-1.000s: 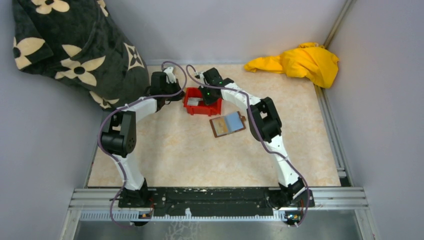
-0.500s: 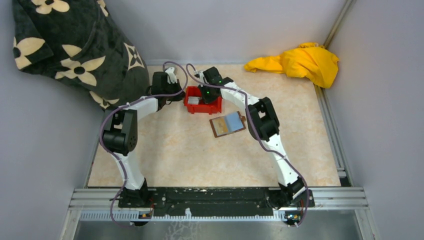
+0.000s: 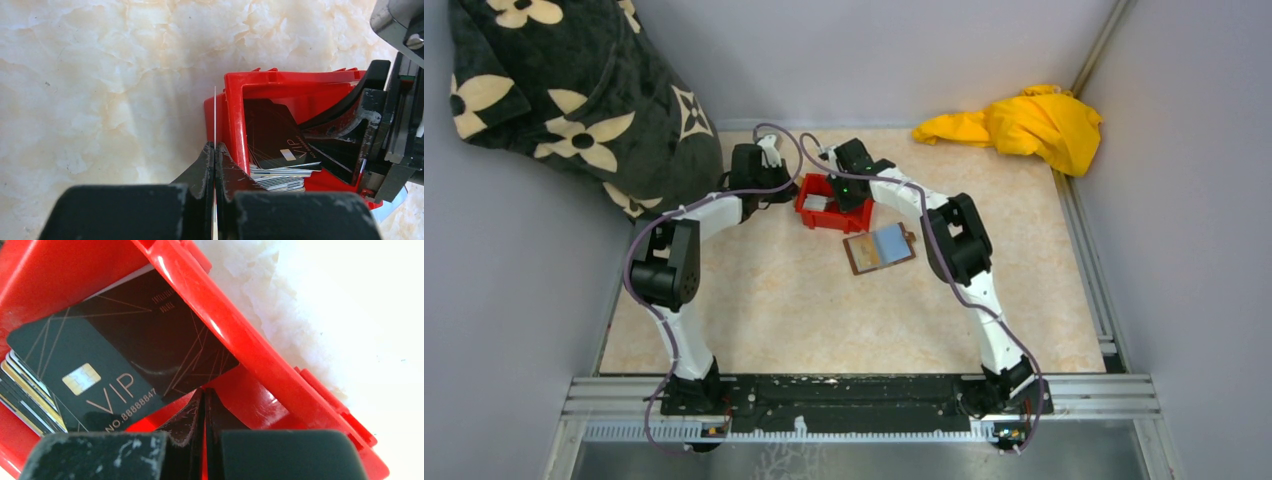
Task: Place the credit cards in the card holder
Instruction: Adjust the credit card in the storage box.
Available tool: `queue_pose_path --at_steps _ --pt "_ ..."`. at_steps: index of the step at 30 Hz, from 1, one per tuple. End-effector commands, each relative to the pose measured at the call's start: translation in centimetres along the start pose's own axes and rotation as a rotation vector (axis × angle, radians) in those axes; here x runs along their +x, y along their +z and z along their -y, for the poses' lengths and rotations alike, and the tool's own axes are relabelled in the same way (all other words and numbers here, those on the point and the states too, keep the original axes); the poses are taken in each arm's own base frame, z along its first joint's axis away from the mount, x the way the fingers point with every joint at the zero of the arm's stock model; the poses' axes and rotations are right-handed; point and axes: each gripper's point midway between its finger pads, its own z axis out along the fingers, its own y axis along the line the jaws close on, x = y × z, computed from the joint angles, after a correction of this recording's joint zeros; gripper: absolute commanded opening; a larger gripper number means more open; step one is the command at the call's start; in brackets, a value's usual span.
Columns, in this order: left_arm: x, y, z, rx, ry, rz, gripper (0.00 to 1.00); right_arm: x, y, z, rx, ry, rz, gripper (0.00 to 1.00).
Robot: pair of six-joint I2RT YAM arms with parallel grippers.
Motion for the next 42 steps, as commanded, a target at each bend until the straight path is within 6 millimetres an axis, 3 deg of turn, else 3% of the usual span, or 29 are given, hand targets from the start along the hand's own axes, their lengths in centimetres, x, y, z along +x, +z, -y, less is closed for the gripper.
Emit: queue_pose_path --at_steps 1,11,28,42 --pt "-1.4 0.3 1.0 0.032 0.012 0.031 0.0 -3.6 -4.2 0.2 0.028 -0.021 0.1 0.0" --pt "-1.6 0.2 1.3 0.037 0.015 0.034 0.0 -4.9 -5.8 0.9 0.077 -0.018 0.154 0.0" --pt "-1.4 0.4 2.0 0.054 0.025 0.023 0.0 -4.6 -1.4 0.3 -0.006 0.008 0.105 0.0" --pt "-1.2 0.8 2.7 0.063 0.032 0.015 0.0 -4.5 -0.6 0.1 -0.022 0.025 0.102 0.0"
